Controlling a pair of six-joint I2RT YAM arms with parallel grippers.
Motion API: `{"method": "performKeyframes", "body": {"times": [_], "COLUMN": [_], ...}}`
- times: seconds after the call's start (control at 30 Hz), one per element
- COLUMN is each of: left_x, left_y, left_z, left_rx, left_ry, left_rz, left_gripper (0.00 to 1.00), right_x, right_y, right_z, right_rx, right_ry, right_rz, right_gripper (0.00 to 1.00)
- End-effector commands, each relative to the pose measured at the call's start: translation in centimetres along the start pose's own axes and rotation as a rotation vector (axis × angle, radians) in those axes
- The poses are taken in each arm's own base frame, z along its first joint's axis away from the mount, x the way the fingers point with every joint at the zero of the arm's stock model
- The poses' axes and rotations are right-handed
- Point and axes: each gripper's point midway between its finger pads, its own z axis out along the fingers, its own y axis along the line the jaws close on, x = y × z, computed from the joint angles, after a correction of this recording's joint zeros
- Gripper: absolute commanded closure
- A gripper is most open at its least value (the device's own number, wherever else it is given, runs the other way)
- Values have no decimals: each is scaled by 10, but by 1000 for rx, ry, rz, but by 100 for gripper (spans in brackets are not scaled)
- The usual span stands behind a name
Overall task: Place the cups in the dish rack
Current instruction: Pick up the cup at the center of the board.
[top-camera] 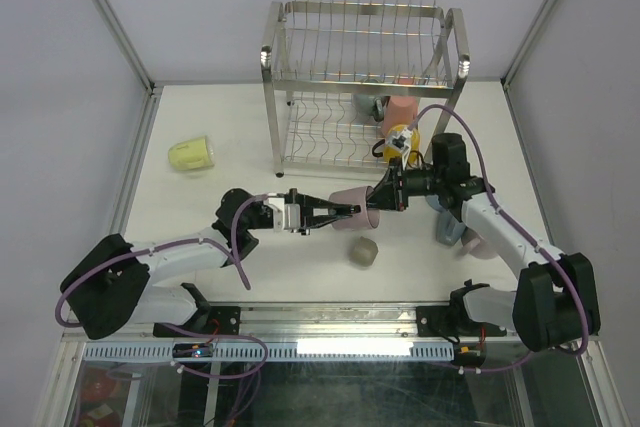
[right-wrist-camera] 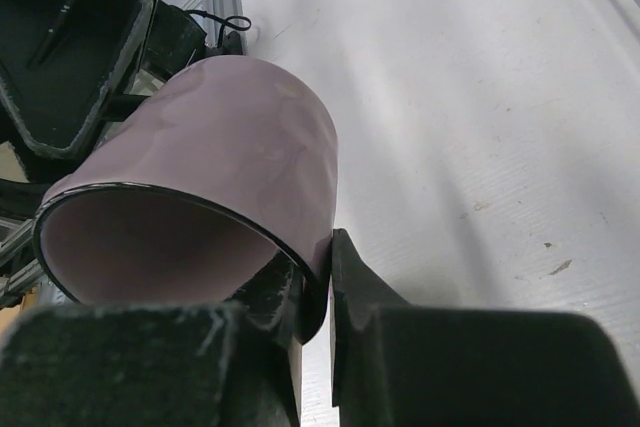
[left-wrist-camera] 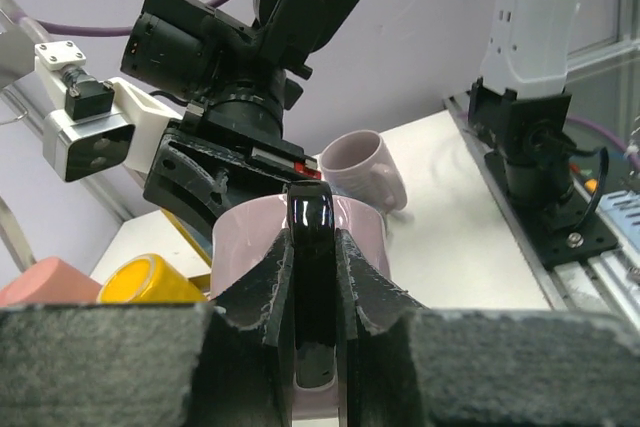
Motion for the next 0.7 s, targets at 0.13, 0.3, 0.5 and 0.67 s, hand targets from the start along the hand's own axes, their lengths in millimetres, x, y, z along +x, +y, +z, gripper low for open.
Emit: {"method": "performKeyframes", "body": {"times": [0.13, 0.3, 0.5, 0.67], "left_x": [-53, -50, -46, -60], "left_y": [-4, -3, -1, 1], "left_z": [-9, -14, -21, -27], "left_rx": [-44, -103, -153, -139], "left_ry": [-250, -285, -302, -341], "left_rz": [-45, -242, -526, -692], "left_gripper": [71, 51, 27, 22], "right_x": [-27, -30, -35, -43], "right_y": [17, 15, 12, 18], "right_z": [-15, -24, -39, -57], "right_rx": [-63, -19, 70, 164], "right_ry": [-37, -36, -14, 44], "right_rz": [-60, -113, -222, -361], "right_gripper": [100, 100, 100, 100]}}
